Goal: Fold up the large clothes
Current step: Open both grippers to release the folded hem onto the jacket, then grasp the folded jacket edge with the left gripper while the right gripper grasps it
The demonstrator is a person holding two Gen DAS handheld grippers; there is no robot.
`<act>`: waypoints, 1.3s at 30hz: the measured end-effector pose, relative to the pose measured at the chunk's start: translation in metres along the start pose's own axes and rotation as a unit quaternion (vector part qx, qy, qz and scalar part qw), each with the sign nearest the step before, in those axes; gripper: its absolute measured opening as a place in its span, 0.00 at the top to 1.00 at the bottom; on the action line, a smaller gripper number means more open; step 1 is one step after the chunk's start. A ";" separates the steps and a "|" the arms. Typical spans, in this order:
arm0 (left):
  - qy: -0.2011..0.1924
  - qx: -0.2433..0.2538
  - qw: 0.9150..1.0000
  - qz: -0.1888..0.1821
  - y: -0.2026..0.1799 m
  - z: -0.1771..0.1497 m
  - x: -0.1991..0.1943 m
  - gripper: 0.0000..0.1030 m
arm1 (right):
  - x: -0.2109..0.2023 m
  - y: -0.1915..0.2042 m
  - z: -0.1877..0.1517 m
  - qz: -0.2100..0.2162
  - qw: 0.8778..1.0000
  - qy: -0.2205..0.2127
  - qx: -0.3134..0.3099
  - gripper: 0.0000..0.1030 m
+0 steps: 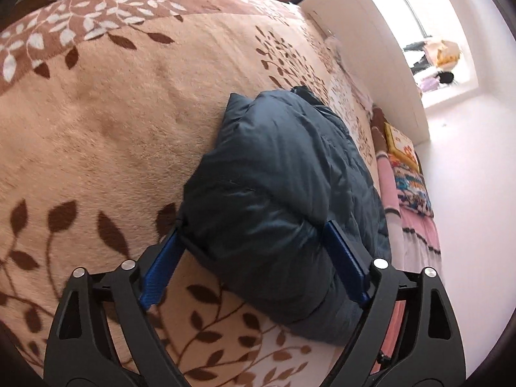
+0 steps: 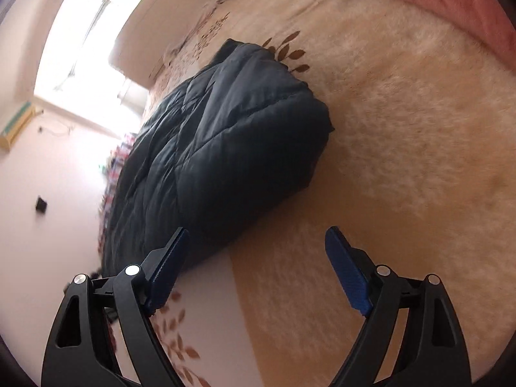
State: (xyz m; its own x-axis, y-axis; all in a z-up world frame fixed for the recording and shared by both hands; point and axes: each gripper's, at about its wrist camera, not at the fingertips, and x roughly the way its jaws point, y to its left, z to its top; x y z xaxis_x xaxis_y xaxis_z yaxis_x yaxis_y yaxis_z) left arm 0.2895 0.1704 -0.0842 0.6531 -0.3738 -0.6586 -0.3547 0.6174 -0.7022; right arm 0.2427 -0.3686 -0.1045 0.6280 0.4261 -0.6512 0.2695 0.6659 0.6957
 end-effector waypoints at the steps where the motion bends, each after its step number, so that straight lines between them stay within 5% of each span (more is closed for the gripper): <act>1: 0.005 -0.010 1.000 -0.003 0.001 0.000 0.007 0.16 | 0.004 0.000 0.003 0.002 1.000 -0.004 0.007 0.19; 7: 0.017 -0.048 0.999 -0.016 0.011 0.003 0.034 0.16 | 0.029 0.007 0.025 0.009 0.998 -0.036 0.041 0.18; 12: -0.001 0.002 1.000 -0.031 -0.013 0.007 0.023 0.67 | 0.033 0.014 0.041 0.012 0.998 -0.038 0.052 0.52; 15: -0.018 0.044 0.998 -0.031 -0.032 0.004 0.005 0.76 | 0.016 0.012 0.033 0.016 0.998 -0.037 0.040 0.66; 21: -0.016 0.088 0.996 -0.027 -0.029 -0.015 -0.050 0.77 | -0.031 0.023 0.005 0.008 1.000 -0.024 -0.012 0.71; 28: 0.008 0.084 0.996 -0.009 0.030 -0.075 -0.117 0.77 | -0.074 0.007 -0.063 -0.017 0.998 0.015 -0.051 0.71; 36: 0.003 0.104 0.994 0.019 0.061 -0.115 -0.144 0.75 | -0.098 -0.005 -0.116 -0.047 0.995 0.020 -0.085 0.70; 39: -0.001 0.111 0.993 0.044 0.061 -0.117 -0.138 0.68 | -0.095 -0.007 -0.117 -0.059 0.994 0.024 -0.088 0.61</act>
State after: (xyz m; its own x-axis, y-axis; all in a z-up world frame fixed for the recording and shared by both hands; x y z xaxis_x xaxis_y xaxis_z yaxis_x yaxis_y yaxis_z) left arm 0.0987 0.1788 -0.0679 0.6281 -0.3104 -0.7135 -0.2548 0.7844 -0.5655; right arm 0.0958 -0.3418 -0.0835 0.5629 0.3653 -0.7414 0.2047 0.8074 0.5533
